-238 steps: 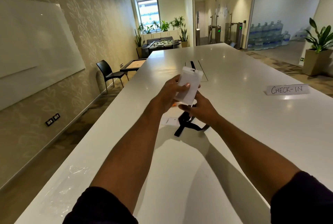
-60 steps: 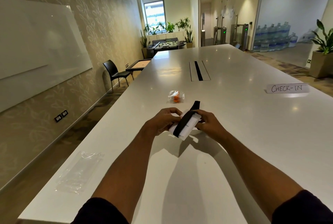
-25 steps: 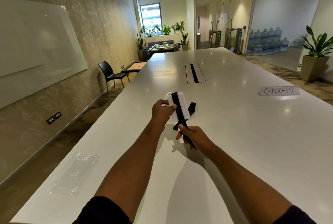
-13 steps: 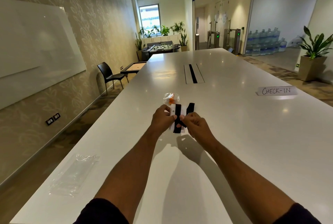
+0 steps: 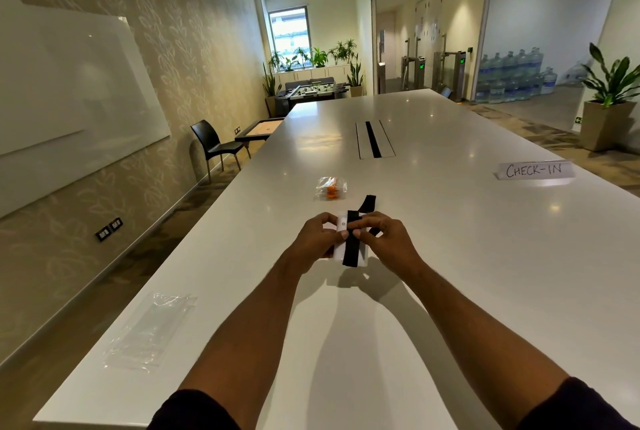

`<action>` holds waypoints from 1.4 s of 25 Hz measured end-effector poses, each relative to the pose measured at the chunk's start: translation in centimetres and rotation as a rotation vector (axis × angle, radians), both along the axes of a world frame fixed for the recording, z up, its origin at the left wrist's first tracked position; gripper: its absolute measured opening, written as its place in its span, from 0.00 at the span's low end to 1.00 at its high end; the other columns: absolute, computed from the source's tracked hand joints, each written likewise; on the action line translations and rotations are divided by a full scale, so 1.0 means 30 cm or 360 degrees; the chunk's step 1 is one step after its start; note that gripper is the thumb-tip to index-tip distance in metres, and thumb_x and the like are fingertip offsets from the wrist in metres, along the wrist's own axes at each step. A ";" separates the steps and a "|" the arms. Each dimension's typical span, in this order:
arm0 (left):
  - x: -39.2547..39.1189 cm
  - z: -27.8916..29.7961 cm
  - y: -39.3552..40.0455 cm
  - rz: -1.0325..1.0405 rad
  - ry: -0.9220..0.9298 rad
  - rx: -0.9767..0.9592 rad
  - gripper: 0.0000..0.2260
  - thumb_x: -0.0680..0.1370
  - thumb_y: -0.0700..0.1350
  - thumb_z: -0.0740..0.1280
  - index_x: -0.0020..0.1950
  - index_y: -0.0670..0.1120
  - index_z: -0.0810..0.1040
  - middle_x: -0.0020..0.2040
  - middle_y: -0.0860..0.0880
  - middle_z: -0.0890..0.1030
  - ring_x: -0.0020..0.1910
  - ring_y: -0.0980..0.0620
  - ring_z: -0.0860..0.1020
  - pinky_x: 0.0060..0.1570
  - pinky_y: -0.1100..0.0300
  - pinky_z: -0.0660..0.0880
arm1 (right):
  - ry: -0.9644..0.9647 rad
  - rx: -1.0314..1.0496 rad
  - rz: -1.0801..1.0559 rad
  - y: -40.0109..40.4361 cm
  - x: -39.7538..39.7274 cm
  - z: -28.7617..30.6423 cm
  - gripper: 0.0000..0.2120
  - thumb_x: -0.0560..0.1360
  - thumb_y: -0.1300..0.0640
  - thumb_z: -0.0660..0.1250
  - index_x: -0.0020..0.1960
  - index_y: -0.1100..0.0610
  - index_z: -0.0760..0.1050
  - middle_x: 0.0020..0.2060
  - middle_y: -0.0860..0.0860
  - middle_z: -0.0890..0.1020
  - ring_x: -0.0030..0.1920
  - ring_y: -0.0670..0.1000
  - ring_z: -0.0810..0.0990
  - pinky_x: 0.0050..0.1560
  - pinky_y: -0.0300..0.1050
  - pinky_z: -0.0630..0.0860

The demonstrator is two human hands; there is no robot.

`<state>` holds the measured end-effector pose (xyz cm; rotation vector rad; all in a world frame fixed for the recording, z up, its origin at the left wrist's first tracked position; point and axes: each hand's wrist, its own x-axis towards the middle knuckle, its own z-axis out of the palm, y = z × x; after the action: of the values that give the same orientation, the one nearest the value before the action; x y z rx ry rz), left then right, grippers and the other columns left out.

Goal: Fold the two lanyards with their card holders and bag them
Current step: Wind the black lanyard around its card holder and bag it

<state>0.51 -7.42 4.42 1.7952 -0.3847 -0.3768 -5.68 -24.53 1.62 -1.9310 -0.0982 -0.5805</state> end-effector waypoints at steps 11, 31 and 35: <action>0.020 0.028 0.021 -0.0285 -0.0026 0.0520 0.14 0.76 0.39 0.72 0.60 0.43 0.76 0.52 0.41 0.82 0.53 0.42 0.83 0.53 0.47 0.82 | 0.0498 0.0274 0.0253 -0.056 0.034 -0.058 0.19 0.76 0.59 0.74 0.66 0.55 0.77 0.56 0.52 0.82 0.54 0.50 0.81 0.47 0.42 0.78; 0.057 0.057 0.730 0.0287 -0.0241 0.2712 0.31 0.69 0.52 0.75 0.69 0.48 0.68 0.65 0.46 0.76 0.63 0.43 0.76 0.60 0.44 0.73 | 0.0508 0.0719 0.0285 -0.026 0.086 -0.233 0.09 0.75 0.64 0.75 0.55 0.58 0.82 0.44 0.53 0.86 0.39 0.47 0.85 0.33 0.39 0.80; 0.040 0.005 0.822 0.0215 -0.0064 0.2616 0.28 0.68 0.51 0.80 0.65 0.47 0.75 0.58 0.48 0.81 0.55 0.46 0.80 0.57 0.50 0.79 | 0.0495 0.0708 0.0287 -0.027 0.086 -0.233 0.10 0.75 0.63 0.75 0.56 0.58 0.82 0.46 0.53 0.87 0.43 0.51 0.85 0.35 0.40 0.80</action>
<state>1.72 17.23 4.59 3.3934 0.1472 -0.6347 -3.10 -25.35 -5.38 -1.5357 0.0517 -0.1572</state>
